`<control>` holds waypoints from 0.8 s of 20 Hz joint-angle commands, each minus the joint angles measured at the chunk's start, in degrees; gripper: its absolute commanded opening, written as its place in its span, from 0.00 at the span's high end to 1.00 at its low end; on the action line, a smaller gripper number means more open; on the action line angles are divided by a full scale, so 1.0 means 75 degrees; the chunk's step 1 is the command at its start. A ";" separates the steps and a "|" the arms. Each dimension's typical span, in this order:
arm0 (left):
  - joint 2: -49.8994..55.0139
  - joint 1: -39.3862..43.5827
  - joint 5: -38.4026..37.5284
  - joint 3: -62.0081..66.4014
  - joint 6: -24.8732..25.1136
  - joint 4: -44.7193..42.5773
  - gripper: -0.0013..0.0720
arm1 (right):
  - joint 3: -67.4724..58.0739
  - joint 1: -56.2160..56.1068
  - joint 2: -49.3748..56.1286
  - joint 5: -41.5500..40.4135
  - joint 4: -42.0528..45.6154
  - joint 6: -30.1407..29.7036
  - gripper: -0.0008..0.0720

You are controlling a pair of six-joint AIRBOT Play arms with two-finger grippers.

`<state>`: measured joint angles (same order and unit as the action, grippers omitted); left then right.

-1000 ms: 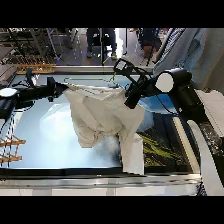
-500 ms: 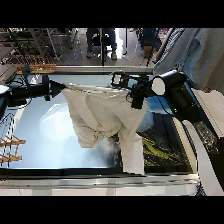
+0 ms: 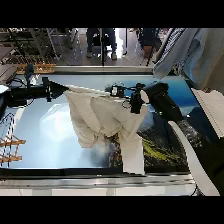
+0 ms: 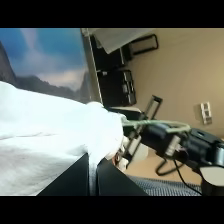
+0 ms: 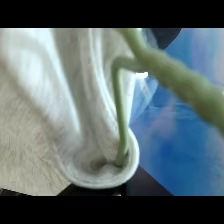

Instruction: Fold the clothes and pants, and hang the long-sleeved shirts on hangers.

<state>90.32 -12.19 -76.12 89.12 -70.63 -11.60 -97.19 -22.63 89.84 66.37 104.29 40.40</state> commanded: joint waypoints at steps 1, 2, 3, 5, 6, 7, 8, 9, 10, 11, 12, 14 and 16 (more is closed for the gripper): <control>-0.0009 0.0184 -0.0781 0.0006 0.0102 0.0131 0.97 | 0.0041 -0.0044 0.0323 -0.0256 0.0184 0.1667 0.94; -0.0009 0.0321 -0.1070 0.0006 0.0230 0.0254 0.97 | 0.0038 -0.0093 0.0347 -0.0376 0.0146 0.2340 0.94; -0.0009 0.0475 -0.1276 0.0009 0.0353 0.0373 0.97 | 0.0035 -0.0143 0.0347 -0.0533 0.0131 0.2903 0.94; -0.0009 0.0801 -0.1437 0.0009 0.0740 0.0382 0.80 | -0.0061 -0.0268 0.0341 -0.0755 0.0058 0.3570 0.94; -0.0009 0.0912 -0.1431 0.0009 0.0839 0.0388 0.42 | -0.0152 -0.0286 0.0338 -0.0737 -0.0050 0.3751 0.94; -0.0023 0.0968 -0.1431 0.0009 0.0842 0.0391 0.19 | -0.0236 -0.0289 0.0309 -0.0708 -0.0233 0.3920 0.94; -0.0061 0.0985 -0.1431 0.0009 0.0842 0.0385 0.17 | -0.0309 -0.0254 0.0274 -0.0603 -0.0431 0.3955 0.94; -0.0114 0.0970 -0.1434 0.0009 0.0842 0.0379 0.17 | -0.0367 -0.0233 0.0207 -0.0388 -0.0635 0.3955 0.94; -0.0221 0.0909 -0.1434 0.0006 0.0836 0.0364 0.17 | -0.0443 -0.0219 0.0122 0.0023 -0.0804 0.3952 0.94; -0.0347 0.0831 -0.1437 0.0009 0.0813 0.0312 0.17 | -0.0542 -0.0219 0.0009 0.0574 -0.0892 0.3946 0.94; -0.0530 0.0734 -0.1428 0.0009 0.0813 0.0169 0.17 | -0.0673 -0.0219 -0.0131 0.1154 -0.0988 0.3963 0.94; -0.1008 0.0615 -0.1361 0.0009 0.0731 -0.0463 0.17 | -0.1078 -0.0219 -0.0539 0.1824 -0.1518 0.4485 0.94; -0.1614 0.0595 -0.1078 0.0009 0.0519 -0.1612 0.18 | -0.1784 -0.0216 -0.0956 0.1743 -0.2197 0.5339 0.94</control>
<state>83.13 -7.18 -86.13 89.21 -65.21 -14.39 -105.45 -24.27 86.24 75.40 94.72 73.06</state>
